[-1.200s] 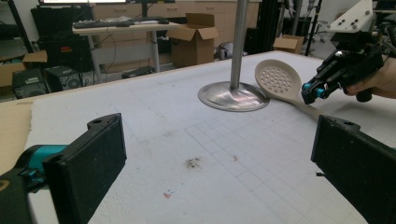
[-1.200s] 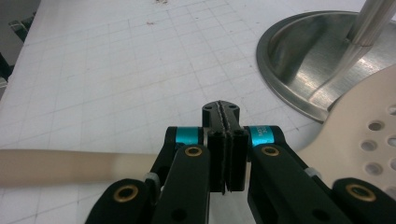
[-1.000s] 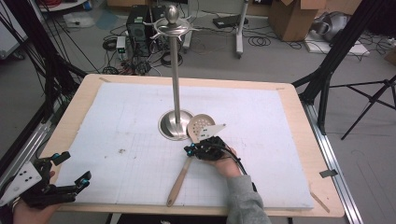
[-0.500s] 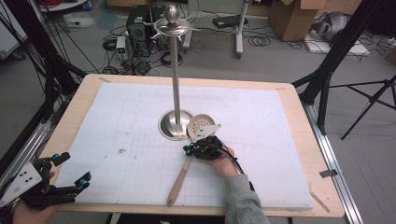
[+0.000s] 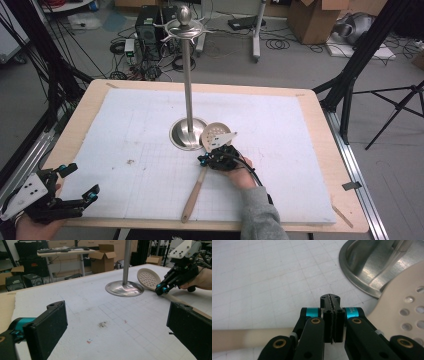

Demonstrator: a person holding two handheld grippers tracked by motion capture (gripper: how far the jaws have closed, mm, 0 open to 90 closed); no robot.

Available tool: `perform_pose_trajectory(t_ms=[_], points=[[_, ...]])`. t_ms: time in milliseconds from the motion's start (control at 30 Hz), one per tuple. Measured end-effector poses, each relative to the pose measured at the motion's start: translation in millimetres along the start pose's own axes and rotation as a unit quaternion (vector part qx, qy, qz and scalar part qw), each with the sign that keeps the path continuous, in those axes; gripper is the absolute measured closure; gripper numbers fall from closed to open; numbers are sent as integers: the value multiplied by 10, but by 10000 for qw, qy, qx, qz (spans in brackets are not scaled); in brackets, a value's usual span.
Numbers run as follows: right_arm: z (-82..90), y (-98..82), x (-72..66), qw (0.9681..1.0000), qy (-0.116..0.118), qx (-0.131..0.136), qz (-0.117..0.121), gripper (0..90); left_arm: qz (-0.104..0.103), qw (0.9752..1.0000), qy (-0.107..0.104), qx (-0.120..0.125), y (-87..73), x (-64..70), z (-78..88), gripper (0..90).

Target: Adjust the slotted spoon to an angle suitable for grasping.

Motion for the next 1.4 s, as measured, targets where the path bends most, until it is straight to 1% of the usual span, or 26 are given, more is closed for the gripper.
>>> perform_pose_trajectory(t_ms=[100, 133, 200, 300, 500, 533, 600, 700, 733, 800, 900, 1067, 1100, 1133, 1233, 1300, 1400], points=[[18, -10, 3, 10000, -51, -32, 53, 900, 18, 10000, -13, 7, 1, -1, -5, 36], [41, -34, -9, 10000, -19, -12, -9, 900, 21, 10000, -22, 6, 2, -3, -14, 37], [52, -43, -9, 10000, -11, -5, -46, 900, 17, 10000, -33, 1, 2, -3, -22, 36], [115, -90, -3, 9999, -75, -21, -126, 900, 25, 10000, -86, -5, 1, 16, -66, 37], [187, -148, 3, 9997, -131, 62, -194, 900, 14, 9998, -172, -32, -5, 47, -133, 36], [226, -179, 5, 9996, -166, 75, -207, 900, 4, 9998, -214, -32, -2, 60, -158, 36], [240, -189, 4, 9995, -185, 91, -226, 900, -5, 9997, -228, -40, 0, 65, -168, 37], [315, -250, 5, 9992, -261, 122, -288, 900, -5, 9995, -302, -33, 10, 92, -215, 37], [315, -250, 5, 9992, -261, 122, -288, 900, -5, 9995, -302, -33, 10, 92, -215, 37], [372, -291, 13, 9989, -321, 151, -306, 900, -18, 9994, -335, -43, 9, 105, -241, 36], [418, -328, 18, 9986, -373, 184, -333, 900, -36, 9991, -413, -59, 7, 137, -291, 36], [486, -382, 21, 9981, -457, 189, -377, 900, -36, 9989, -454, -68, 12, 149, -328, 36], [536, -417, 30, 9975, -529, 206, -422, 900, -32, 9989, -460, -57, 18, 148, -334, 37], [536, -417, 30, 9975, -529, 206, -422, 900, -28, 9989, -470, -44, 25, 149, -338, 36], [614, -479, 36, 9966, -587, 242, -528, 900, -25, 9987, -504, -12, 41, 159, -357, 37], [629, -491, 37, 9965, -603, 235, -537, 900, -32, 9986, -529, -15, 43, 165, -372, 36], [690, -538, 41, 9951, -694, 283, -652, 900, -29, 9983, -578, -24, 43, 186, -408, 37]])
Point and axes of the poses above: each handheld gripper's, and its own axes: z roughly backward along the jaws, y roughly out of its top, x roughly to its right, the point moved 7 cm from there along -z, roughly forward along the jaws, and after that the axes turned 13 degrees about y, right-handed, at the moved point
